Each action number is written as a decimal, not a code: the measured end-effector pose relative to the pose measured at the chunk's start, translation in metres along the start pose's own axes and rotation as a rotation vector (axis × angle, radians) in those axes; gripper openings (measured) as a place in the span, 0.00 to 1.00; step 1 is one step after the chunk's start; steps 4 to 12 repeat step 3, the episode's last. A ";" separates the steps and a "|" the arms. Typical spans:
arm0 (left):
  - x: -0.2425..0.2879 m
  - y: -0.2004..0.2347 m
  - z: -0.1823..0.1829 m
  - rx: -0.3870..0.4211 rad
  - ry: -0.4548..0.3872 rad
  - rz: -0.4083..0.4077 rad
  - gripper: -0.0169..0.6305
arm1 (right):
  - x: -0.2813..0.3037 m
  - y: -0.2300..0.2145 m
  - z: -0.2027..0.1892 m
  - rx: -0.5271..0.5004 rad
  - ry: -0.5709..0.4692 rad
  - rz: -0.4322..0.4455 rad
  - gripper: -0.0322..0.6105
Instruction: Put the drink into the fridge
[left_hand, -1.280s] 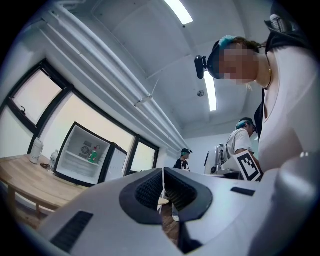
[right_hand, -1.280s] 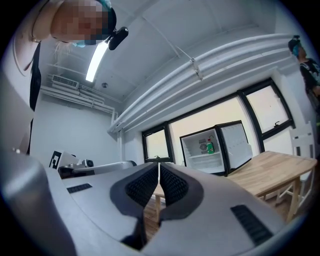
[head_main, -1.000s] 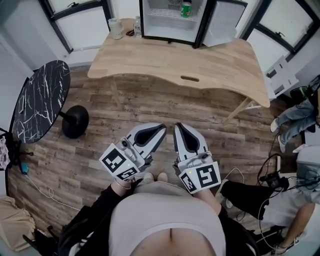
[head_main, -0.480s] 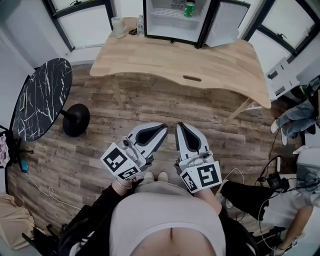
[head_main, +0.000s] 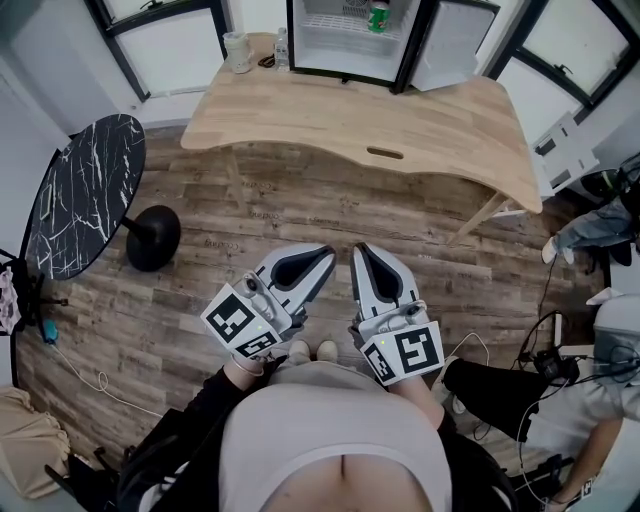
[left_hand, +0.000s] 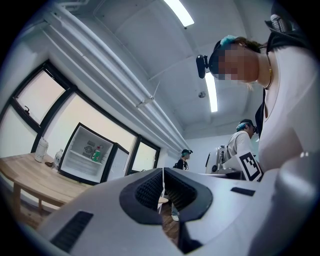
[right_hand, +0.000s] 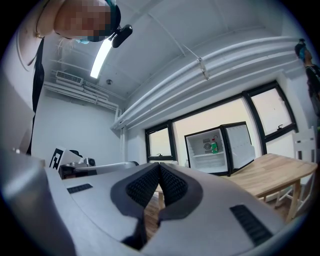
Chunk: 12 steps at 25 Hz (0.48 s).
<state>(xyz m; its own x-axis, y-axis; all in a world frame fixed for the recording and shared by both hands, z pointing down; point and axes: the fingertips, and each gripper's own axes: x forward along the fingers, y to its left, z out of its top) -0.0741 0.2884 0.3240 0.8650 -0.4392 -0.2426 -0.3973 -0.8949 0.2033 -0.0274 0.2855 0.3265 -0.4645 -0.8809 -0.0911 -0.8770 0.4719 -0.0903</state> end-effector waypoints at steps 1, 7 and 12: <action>-0.001 -0.001 0.000 0.000 0.000 0.000 0.05 | -0.001 0.001 0.000 -0.001 -0.001 0.001 0.09; -0.003 -0.003 0.000 0.001 -0.001 0.000 0.05 | -0.002 0.003 0.001 -0.003 -0.003 0.002 0.09; -0.003 -0.003 0.000 0.001 -0.001 0.000 0.05 | -0.002 0.003 0.001 -0.003 -0.003 0.002 0.09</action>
